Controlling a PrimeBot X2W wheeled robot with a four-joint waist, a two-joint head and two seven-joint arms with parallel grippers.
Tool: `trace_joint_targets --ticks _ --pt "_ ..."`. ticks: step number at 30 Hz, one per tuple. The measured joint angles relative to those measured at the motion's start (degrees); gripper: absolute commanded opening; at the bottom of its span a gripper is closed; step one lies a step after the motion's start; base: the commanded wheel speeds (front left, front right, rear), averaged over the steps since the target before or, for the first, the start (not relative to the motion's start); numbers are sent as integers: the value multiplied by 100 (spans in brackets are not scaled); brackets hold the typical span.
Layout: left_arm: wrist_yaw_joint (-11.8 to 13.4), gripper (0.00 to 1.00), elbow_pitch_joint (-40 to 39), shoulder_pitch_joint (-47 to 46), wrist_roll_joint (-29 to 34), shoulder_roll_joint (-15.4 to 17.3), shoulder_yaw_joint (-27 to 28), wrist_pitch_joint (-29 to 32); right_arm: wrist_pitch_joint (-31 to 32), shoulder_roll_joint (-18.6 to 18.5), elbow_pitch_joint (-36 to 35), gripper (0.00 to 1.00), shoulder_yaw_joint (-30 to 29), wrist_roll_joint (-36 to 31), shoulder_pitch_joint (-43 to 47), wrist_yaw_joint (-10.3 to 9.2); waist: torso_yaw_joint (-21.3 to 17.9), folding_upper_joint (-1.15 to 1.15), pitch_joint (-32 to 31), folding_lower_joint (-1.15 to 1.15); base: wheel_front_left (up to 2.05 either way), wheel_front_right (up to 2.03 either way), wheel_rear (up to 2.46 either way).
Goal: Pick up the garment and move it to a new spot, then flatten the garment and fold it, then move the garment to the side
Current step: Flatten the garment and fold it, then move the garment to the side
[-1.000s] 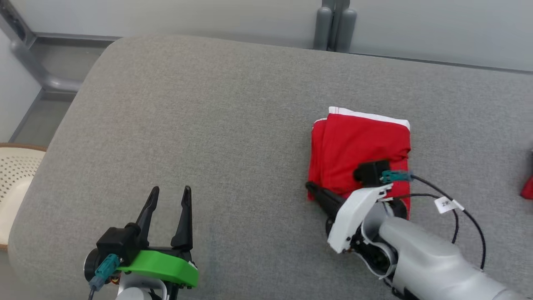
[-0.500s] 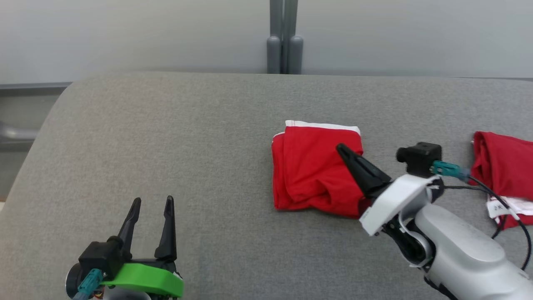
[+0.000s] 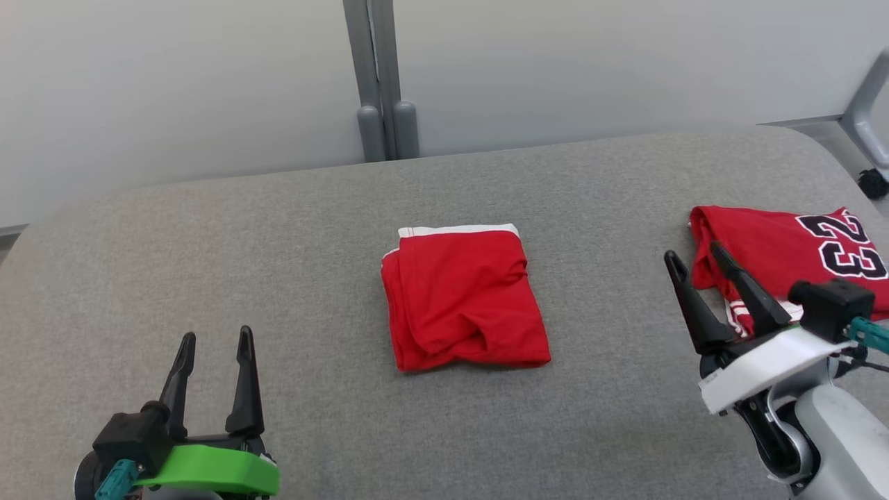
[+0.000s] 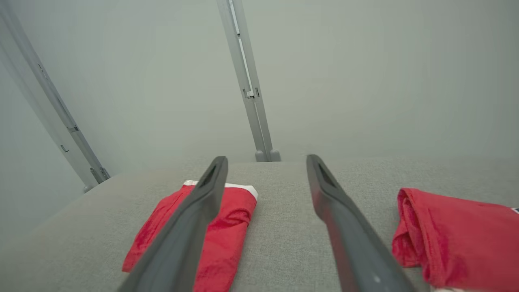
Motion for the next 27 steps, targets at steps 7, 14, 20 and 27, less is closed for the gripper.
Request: trace_joint_targets --ticks 7,14,20,27 --pt "-21 100 -12 74 12 -32 125 0 0 465 -138 100 -932 -628 832 0 -162 0 -83 0 0 0 0" --pt "-77 100 16 123 100 -75 176 0 -1 695 -277 100 -1354 -1078 1194 1 -139 0 -86 0 0 0 0" --pt "-114 100 27 122 159 -151 186 0 25 726 -296 100 -1365 -1243 1188 1 -104 0 -47 0 0 0 0" --pt "-162 100 57 118 224 -193 155 0 163 798 -211 100 -1315 -1262 1187 1 20 0 -30 0 0 0 0"
